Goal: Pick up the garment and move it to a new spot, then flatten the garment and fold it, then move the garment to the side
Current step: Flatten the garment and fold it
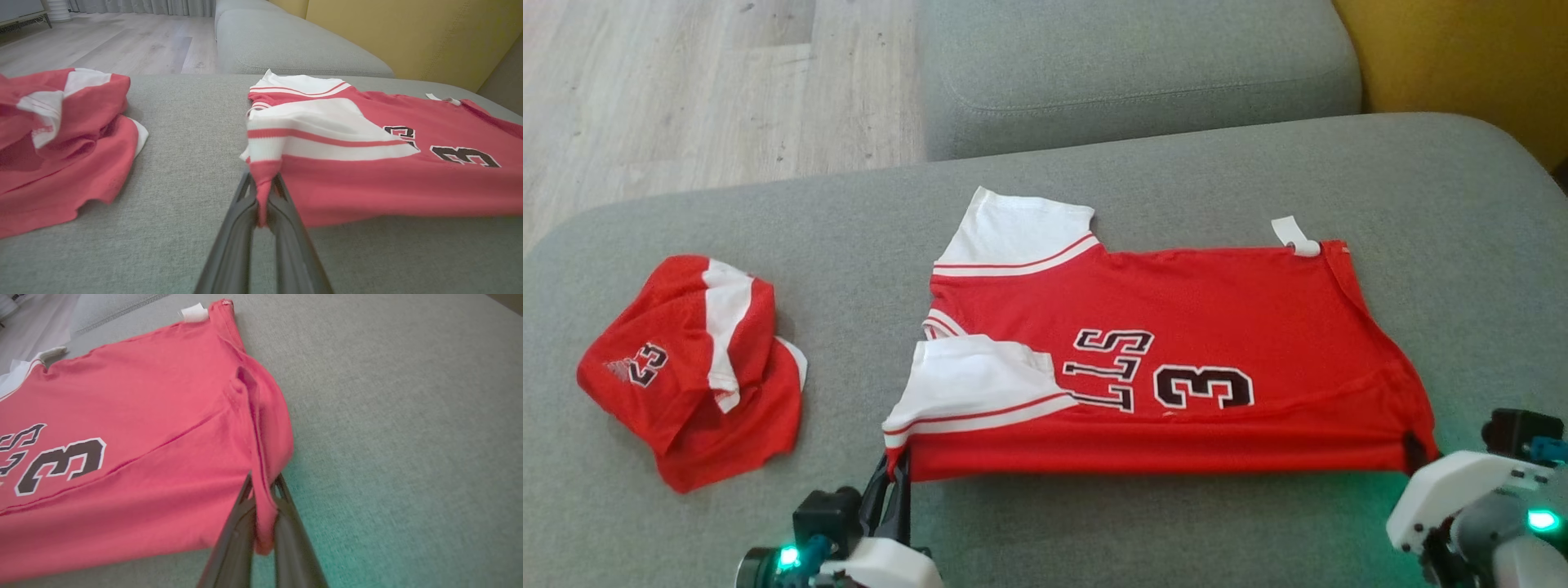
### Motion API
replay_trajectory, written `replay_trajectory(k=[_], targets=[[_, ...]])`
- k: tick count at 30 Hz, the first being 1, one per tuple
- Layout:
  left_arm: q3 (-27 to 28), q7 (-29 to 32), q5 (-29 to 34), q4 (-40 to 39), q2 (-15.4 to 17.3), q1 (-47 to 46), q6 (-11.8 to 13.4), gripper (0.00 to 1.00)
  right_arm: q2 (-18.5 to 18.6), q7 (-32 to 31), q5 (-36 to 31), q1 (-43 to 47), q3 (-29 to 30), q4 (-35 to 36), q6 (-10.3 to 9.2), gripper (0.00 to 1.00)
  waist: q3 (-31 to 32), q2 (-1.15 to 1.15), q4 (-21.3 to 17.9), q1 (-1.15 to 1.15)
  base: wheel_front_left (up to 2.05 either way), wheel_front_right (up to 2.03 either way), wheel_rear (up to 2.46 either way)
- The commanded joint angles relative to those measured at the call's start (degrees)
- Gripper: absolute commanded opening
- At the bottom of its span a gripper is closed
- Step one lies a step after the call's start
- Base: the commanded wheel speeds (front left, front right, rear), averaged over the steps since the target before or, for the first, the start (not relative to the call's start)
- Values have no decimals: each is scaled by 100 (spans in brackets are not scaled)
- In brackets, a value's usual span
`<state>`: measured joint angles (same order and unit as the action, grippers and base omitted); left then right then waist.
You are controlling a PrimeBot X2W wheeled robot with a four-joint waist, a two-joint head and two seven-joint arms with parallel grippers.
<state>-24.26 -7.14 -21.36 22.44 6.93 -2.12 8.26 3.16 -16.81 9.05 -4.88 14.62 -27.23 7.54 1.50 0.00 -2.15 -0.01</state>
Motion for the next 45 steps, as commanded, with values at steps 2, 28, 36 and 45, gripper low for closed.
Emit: replay_trajectory(k=[2,28,36,45], targets=[[147,5,-42,-245,94,-223,63,23,69,-20,19,-98,-125,523,-5,100,-22,0,-18,1,0,0,0],[314,1785,-210,-224,1730,-4621,-1465,100,29,893,93,-2540,-782,1934,-5,100,-2248,0,-885,1,0,0,0],[-799,2905,-1032,826,2226,-5887,-1571,100,106,1073,154,-3180,-1160,1628,-5,100,-2782,0,-1240,1,0,0,0],[-1735,3283,-1880,1521,2605,-6526,-1573,100,85,1250,255,-3490,-1428,1429,-5,100,-3131,0,-1591,1,0,0,0]])
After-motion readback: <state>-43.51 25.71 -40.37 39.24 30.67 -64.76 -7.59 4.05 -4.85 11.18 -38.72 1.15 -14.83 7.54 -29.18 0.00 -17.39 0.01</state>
